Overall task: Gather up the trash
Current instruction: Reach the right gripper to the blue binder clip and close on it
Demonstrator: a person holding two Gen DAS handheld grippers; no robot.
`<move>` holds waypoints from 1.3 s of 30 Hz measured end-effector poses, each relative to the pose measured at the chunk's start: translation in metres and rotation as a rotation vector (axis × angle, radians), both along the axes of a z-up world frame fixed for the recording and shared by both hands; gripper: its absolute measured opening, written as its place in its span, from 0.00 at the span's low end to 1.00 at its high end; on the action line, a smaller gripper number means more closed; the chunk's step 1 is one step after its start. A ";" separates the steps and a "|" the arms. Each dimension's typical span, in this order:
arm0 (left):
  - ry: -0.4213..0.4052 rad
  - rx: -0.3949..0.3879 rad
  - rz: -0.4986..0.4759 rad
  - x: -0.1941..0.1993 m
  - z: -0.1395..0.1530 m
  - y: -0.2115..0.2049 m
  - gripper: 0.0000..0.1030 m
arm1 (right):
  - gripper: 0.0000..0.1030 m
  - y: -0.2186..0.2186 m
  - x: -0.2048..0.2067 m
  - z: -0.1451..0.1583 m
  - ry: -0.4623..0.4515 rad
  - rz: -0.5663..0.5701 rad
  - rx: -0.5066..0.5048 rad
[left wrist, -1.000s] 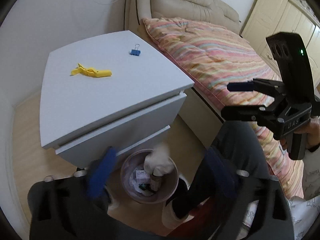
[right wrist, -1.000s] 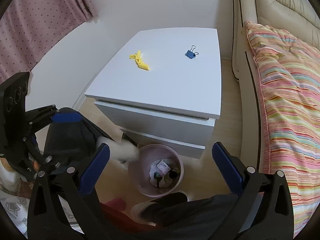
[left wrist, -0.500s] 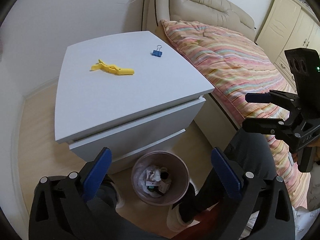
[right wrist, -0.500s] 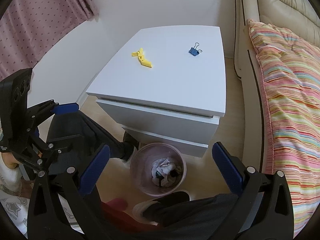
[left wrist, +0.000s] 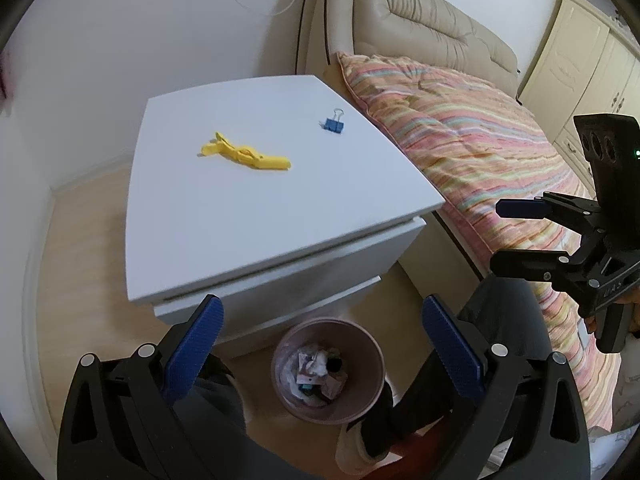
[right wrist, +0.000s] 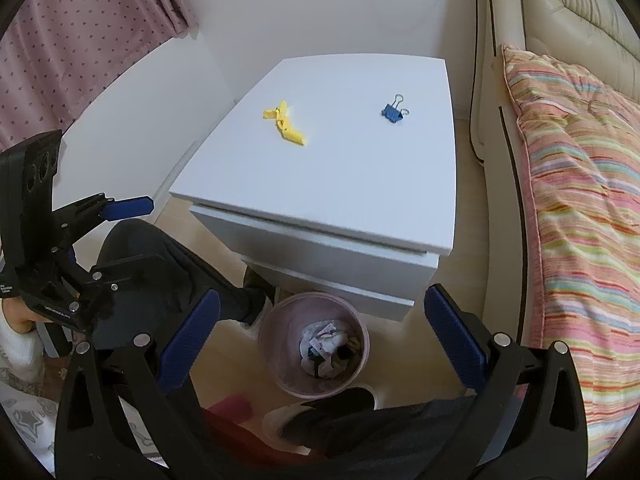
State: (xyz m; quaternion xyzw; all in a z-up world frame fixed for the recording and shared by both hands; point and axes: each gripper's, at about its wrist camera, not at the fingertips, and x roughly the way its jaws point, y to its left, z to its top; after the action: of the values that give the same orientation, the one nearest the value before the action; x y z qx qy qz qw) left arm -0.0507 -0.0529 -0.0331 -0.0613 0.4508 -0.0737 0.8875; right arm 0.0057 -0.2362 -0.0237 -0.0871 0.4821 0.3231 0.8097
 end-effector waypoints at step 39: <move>-0.046 -0.048 0.062 0.043 0.015 0.045 0.93 | 0.68 0.107 0.202 -0.004 -0.011 0.187 -0.222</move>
State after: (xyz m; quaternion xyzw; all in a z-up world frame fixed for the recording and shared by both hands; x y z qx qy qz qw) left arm -0.0078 -0.0076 -0.0180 -0.0948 0.4263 -0.0582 0.8977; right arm 0.2074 -0.1288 -0.0280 -0.2222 0.5001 0.3414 0.7642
